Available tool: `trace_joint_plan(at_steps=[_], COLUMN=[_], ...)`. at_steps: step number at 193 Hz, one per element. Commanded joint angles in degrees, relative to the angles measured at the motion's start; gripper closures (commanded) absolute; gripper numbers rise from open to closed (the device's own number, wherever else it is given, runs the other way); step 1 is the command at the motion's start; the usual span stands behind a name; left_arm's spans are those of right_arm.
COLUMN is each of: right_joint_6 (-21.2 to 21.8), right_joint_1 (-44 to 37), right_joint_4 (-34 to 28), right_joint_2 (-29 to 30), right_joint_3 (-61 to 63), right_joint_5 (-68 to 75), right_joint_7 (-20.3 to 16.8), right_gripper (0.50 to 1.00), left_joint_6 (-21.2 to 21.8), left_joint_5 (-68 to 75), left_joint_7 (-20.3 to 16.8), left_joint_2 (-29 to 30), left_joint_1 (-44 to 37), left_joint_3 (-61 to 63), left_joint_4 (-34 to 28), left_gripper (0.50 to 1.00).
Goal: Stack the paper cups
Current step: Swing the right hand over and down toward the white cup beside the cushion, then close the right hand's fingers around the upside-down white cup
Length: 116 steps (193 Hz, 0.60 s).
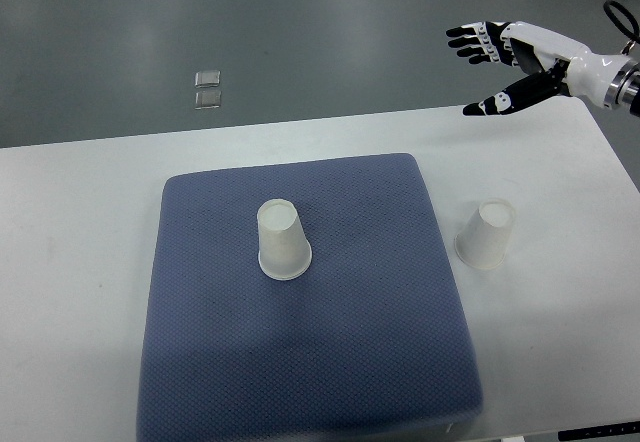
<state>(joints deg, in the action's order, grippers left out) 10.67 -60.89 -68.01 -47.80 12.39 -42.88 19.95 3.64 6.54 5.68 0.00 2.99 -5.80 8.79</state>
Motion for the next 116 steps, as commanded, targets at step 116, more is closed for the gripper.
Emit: trace_joint_plan(at_steps=[116], right_joint_6=[6.2], right_joint_1=[-2.9], right_joint_4=[-5.9], right_joint_2=[0.7], right_joint_3=[-12.5], right_joint_5=[-47.1], right_joint_7=[0.0], right_gripper=[0.589], left_joint_6=[0.0], left_joint_5=[0.0], left_joint_7=[0.0], left_joint_2=[0.0], left_joint_1=[0.0], left_joint_3=[0.0], left_joint_4=[0.0], left_gripper=[0.5])
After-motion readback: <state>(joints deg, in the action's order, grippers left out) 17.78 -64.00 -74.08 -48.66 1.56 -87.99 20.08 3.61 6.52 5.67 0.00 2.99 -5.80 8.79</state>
